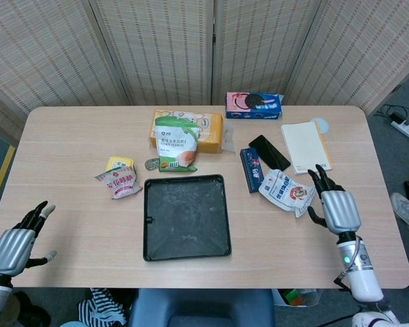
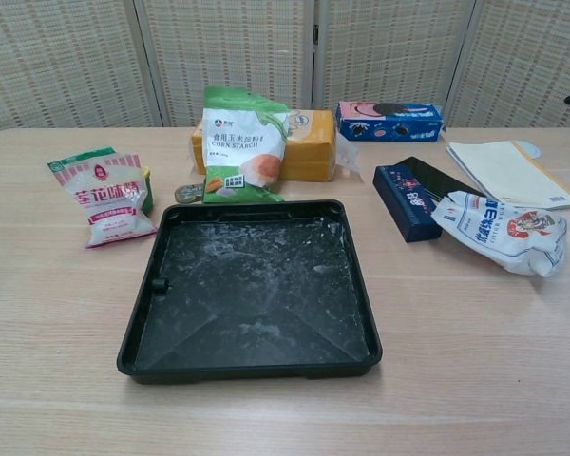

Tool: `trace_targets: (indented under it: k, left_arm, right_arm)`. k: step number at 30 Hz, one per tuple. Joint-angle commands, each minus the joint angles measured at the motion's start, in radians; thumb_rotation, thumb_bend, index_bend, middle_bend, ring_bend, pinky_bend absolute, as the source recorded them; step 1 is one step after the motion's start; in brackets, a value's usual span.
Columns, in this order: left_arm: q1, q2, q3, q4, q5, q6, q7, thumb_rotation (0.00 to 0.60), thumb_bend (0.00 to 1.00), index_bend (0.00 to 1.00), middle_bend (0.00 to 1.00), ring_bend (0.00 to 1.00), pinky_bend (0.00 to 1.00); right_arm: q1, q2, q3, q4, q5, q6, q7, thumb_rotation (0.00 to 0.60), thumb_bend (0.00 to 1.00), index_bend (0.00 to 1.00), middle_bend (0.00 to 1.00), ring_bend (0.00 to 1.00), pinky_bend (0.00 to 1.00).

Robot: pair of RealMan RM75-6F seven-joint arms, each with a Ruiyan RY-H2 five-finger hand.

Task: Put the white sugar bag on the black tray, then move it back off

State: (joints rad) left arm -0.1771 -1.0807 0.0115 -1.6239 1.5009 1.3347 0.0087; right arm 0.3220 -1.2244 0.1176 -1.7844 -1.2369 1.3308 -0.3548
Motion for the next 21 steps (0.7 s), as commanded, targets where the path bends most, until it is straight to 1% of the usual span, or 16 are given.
trace_targets:
  k: [1,3,4,8,11,15,17,21]
  left_arm:
    - [0.007,-0.004,-0.007,0.005,0.004,0.023,-0.001,0.6,0.22,0.05,0.01,0.13,0.4]
    - [0.012,-0.007,-0.009,0.009,0.012,0.042,-0.005,0.6,0.22,0.05,0.01,0.13,0.39]
    - [0.016,-0.009,-0.01,0.011,0.015,0.051,-0.004,0.6,0.22,0.05,0.01,0.12,0.39]
    - [0.023,-0.016,-0.009,0.018,0.035,0.078,-0.001,0.6,0.22,0.05,0.01,0.12,0.39]
    - [0.023,-0.026,-0.008,0.028,0.048,0.085,0.007,0.6,0.22,0.05,0.01,0.11,0.37]
    - [0.019,-0.039,-0.012,0.042,0.054,0.088,0.011,0.6,0.22,0.05,0.01,0.09,0.34]
    - [0.021,-0.041,-0.012,0.045,0.051,0.088,0.013,0.6,0.22,0.05,0.01,0.08,0.32]
    - [0.023,-0.042,-0.013,0.045,0.048,0.092,0.019,0.6,0.22,0.05,0.01,0.08,0.31]
  right_arm:
    - [-0.107,0.066,-0.093,-0.042,-0.137,0.139,-0.069,0.6,0.4,0.0,0.0,0.12,0.24]
    - [-0.143,0.037,-0.116,0.015,-0.171,0.18,-0.049,0.6,0.4,0.0,0.0,0.11,0.22]
    - [-0.163,0.012,-0.126,0.061,-0.186,0.203,-0.031,0.6,0.4,0.0,0.0,0.1,0.21]
    - [-0.224,-0.069,-0.143,0.217,-0.216,0.272,0.038,0.6,0.4,0.0,0.0,0.08,0.17]
    - [-0.248,-0.091,-0.149,0.28,-0.227,0.287,0.073,0.6,0.4,0.0,0.0,0.05,0.12]
    - [-0.258,-0.082,-0.14,0.284,-0.248,0.303,0.089,0.6,0.39,0.0,0.0,0.02,0.04]
    - [-0.26,-0.079,-0.135,0.282,-0.254,0.302,0.092,0.6,0.4,0.0,0.0,0.01,0.03]
    - [-0.26,-0.078,-0.136,0.276,-0.267,0.287,0.082,0.6,0.4,0.0,0.0,0.0,0.02]
